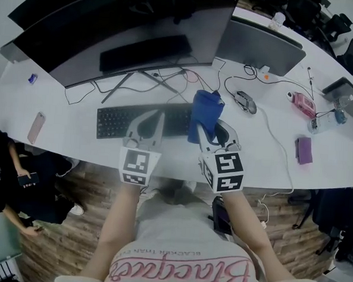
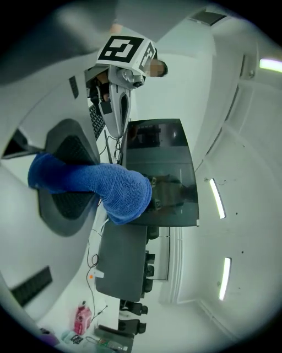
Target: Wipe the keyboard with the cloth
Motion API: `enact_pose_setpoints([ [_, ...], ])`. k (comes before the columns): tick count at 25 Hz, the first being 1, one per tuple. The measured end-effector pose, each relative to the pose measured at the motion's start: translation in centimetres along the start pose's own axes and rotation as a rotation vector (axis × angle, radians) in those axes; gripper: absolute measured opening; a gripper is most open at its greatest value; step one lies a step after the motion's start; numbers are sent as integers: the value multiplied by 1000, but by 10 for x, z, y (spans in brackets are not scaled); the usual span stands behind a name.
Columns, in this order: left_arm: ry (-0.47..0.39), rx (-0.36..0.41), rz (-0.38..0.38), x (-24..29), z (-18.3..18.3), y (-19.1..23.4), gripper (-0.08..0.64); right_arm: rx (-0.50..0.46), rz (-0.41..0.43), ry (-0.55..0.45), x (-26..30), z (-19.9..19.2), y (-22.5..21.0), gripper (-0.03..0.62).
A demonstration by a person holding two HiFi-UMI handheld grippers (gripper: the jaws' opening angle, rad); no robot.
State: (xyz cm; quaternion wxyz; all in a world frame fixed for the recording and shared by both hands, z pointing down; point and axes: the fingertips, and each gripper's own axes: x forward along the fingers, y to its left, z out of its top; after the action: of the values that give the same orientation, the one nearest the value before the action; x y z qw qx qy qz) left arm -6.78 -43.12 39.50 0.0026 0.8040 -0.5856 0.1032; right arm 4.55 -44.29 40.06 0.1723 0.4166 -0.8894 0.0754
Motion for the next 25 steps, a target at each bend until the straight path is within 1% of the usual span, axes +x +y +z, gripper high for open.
enact_pose_setpoints([
  [5, -42, 29, 1, -38, 18, 17, 6, -17, -1, -56, -9, 24, 50, 94],
  [8, -70, 45, -2, -63, 27, 27, 5, -59, -9, -107, -16, 39, 82, 94],
  [11, -113, 40, -15, -88, 35, 34, 6, -112, -21, -167, -24, 53, 113, 94],
  [15, -155, 21, -14, -119, 41, 47, 6, -132, -19, -205, -29, 61, 152, 94],
  [20, -199, 21, -12, -150, 46, 54, 6, -150, -26, -240, -39, 64, 186, 94],
  [25, -231, 9, -14, -172, 48, 53, 6, -180, -42, -275, -53, 70, 206, 94],
])
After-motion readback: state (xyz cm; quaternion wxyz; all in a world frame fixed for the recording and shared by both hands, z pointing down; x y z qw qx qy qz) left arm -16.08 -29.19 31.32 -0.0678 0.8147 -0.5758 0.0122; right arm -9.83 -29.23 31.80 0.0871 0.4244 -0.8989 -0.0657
